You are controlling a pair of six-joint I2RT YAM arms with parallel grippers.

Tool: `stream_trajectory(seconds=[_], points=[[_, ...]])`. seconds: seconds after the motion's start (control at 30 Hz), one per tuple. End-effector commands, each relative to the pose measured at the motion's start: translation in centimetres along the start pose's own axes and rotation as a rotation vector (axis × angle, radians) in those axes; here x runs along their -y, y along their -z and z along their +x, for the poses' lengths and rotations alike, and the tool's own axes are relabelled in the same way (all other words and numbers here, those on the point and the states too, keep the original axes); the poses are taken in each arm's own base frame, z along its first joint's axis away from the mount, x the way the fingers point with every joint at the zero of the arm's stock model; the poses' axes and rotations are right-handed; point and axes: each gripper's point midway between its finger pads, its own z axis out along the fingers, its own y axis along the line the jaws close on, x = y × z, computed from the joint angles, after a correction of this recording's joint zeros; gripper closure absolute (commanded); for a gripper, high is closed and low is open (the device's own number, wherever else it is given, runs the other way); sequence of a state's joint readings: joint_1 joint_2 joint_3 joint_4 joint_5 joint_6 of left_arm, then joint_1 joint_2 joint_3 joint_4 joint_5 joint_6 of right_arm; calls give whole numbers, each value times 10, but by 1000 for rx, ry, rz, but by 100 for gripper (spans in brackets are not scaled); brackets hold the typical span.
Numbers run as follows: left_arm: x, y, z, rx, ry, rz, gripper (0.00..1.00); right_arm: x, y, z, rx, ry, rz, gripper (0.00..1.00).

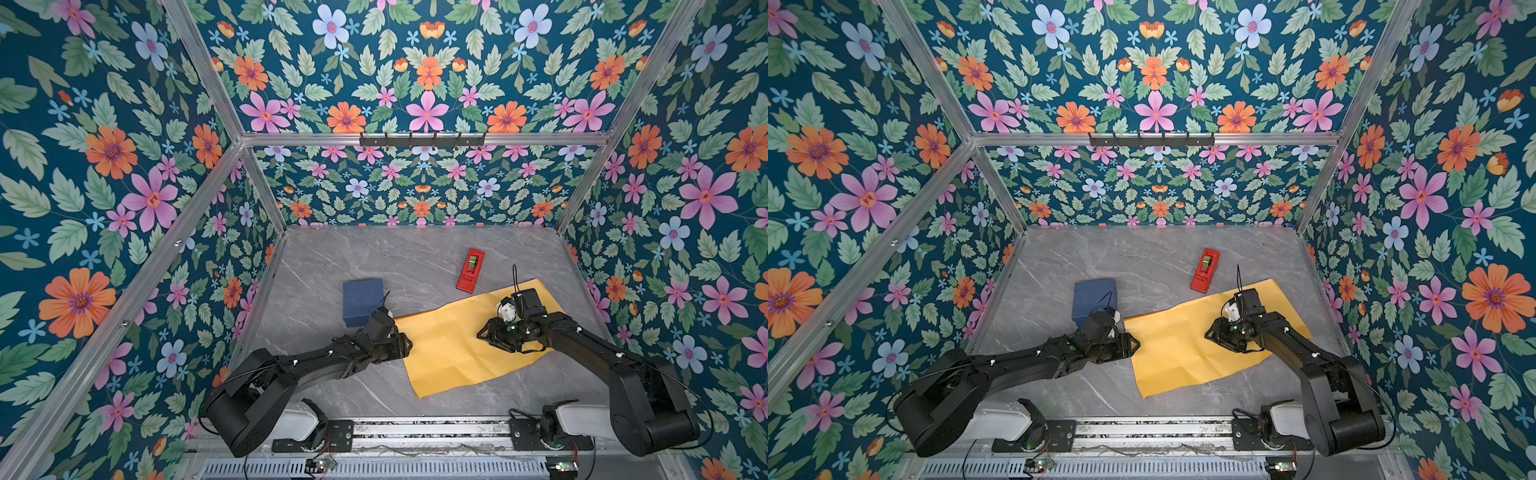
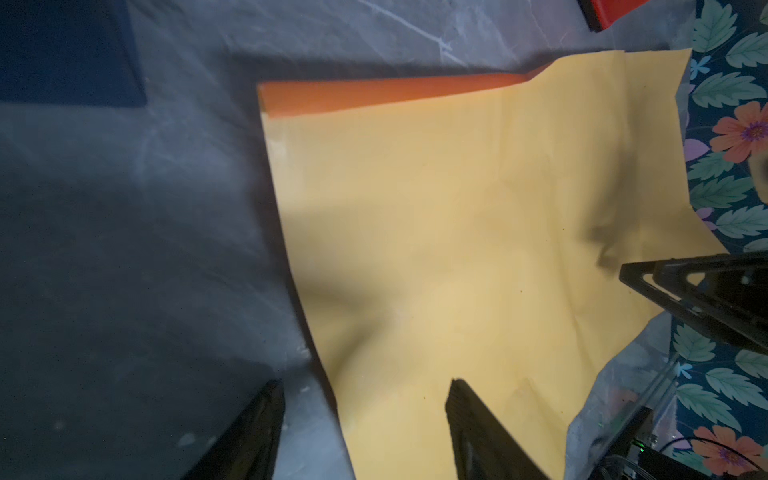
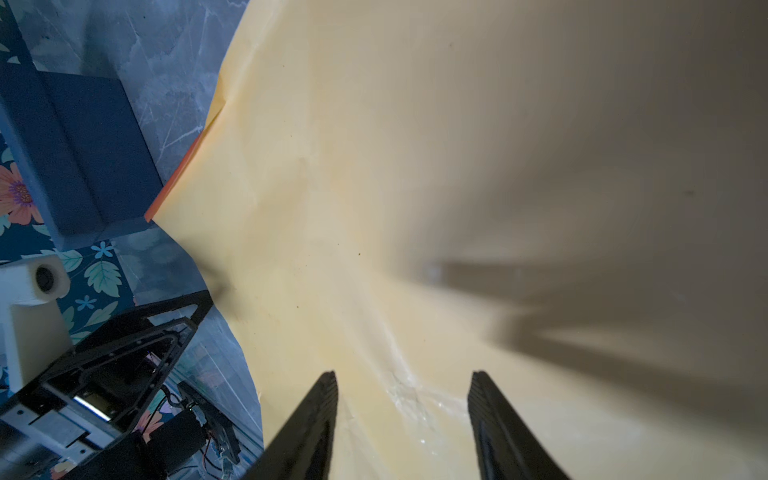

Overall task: Wrap the gift box in paper
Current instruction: 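Grasp the yellow paper's edges with both grippers and lift them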

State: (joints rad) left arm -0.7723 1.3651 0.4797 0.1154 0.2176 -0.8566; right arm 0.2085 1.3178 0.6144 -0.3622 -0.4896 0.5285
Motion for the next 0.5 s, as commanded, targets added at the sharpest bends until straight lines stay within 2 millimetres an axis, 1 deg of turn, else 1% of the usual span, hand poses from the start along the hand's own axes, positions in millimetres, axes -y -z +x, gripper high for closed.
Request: stream_trajectory(seconds=[0.0,0.27,0.33,0.47], points=[[8,-3,0,-9,-6,39,35,-1,-2,-1,15,-25,-19,49],[17,-10,-4,10,4,98,41,1,-5,1,40,-66,-42,53],[21,-9,-9,37,4,117,43,2,-7,2,42,-81,-48,53],[35,-7,-21,92,-7,178,46,5,-8,3,47,-93,-46,54]])
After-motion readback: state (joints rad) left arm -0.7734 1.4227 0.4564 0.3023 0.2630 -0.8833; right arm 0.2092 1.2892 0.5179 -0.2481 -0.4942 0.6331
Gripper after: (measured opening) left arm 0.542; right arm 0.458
